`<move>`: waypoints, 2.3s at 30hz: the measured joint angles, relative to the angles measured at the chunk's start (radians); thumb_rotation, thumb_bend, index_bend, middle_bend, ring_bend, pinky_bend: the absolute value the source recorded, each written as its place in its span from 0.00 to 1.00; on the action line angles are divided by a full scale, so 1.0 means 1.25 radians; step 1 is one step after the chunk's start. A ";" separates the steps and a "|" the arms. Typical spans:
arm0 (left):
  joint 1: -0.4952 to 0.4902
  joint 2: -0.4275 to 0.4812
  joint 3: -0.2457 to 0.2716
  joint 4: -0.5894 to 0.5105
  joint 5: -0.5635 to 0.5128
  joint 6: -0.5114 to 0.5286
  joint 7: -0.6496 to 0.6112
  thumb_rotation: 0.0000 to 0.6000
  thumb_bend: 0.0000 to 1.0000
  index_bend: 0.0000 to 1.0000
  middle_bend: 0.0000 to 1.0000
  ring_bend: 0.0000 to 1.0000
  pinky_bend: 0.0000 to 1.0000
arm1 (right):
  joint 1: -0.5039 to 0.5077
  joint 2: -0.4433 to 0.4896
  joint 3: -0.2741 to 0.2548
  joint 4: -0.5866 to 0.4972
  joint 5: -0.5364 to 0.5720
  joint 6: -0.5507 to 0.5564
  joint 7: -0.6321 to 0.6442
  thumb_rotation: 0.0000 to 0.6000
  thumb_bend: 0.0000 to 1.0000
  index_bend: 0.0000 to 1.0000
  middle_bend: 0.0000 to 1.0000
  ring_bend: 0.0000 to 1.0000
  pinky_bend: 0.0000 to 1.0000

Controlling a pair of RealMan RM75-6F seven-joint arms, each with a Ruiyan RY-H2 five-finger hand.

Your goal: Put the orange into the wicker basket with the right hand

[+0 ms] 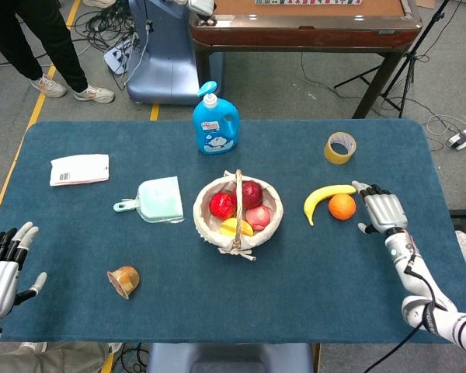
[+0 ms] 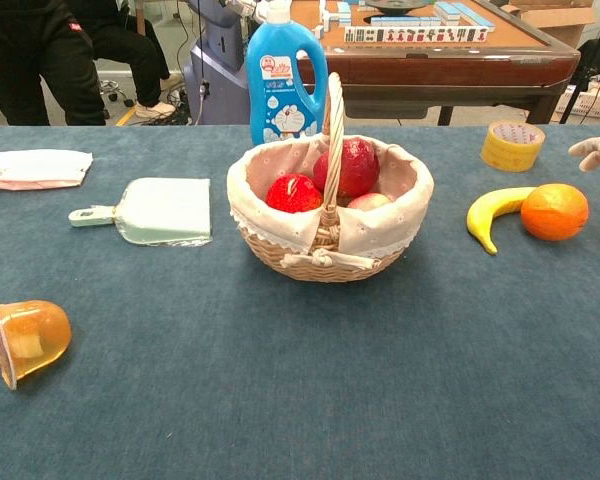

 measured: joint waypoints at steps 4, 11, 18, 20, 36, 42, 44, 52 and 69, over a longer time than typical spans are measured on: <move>0.001 0.001 0.000 0.001 -0.002 -0.002 -0.003 1.00 0.33 0.01 0.00 0.00 0.00 | 0.034 -0.043 -0.002 0.046 0.031 -0.028 -0.025 1.00 0.22 0.05 0.19 0.14 0.28; 0.005 0.003 0.000 0.005 -0.003 0.001 -0.008 1.00 0.33 0.01 0.00 0.00 0.00 | 0.050 -0.081 -0.008 0.066 0.019 0.000 -0.042 1.00 0.28 0.29 0.40 0.39 0.57; 0.005 0.002 0.000 0.008 -0.002 -0.002 -0.013 1.00 0.33 0.01 0.00 0.00 0.00 | 0.045 -0.082 -0.011 0.021 -0.044 0.044 0.015 1.00 0.29 0.32 0.42 0.41 0.61; 0.004 0.001 0.000 0.009 -0.001 -0.003 -0.012 1.00 0.33 0.01 0.00 0.00 0.00 | 0.043 -0.074 -0.008 -0.008 -0.058 0.052 0.038 1.00 0.28 0.32 0.42 0.41 0.62; 0.014 0.007 0.000 0.016 -0.003 0.006 -0.031 1.00 0.33 0.01 0.00 0.00 0.00 | 0.039 0.001 0.028 -0.233 -0.240 0.213 0.154 1.00 0.29 0.32 0.42 0.41 0.62; 0.018 0.010 -0.001 0.018 -0.002 0.010 -0.043 1.00 0.33 0.01 0.00 0.00 0.00 | 0.060 -0.009 0.037 -0.264 -0.255 0.215 0.162 1.00 0.29 0.32 0.39 0.41 0.62; 0.020 0.012 -0.001 0.020 -0.002 0.012 -0.048 1.00 0.33 0.01 0.00 0.00 0.00 | 0.070 -0.016 0.036 -0.268 -0.251 0.203 0.153 1.00 0.29 0.29 0.33 0.41 0.62; 0.030 0.015 -0.001 0.028 -0.008 0.020 -0.061 1.00 0.33 0.01 0.00 0.00 0.00 | 0.099 -0.039 0.022 -0.282 -0.229 0.162 0.124 1.00 0.28 0.01 0.13 0.34 0.62; 0.029 0.015 -0.003 0.028 -0.005 0.016 -0.059 1.00 0.33 0.01 0.00 0.00 0.00 | -0.008 0.071 -0.024 -0.326 -0.258 0.303 0.106 1.00 0.29 0.00 0.15 0.32 0.62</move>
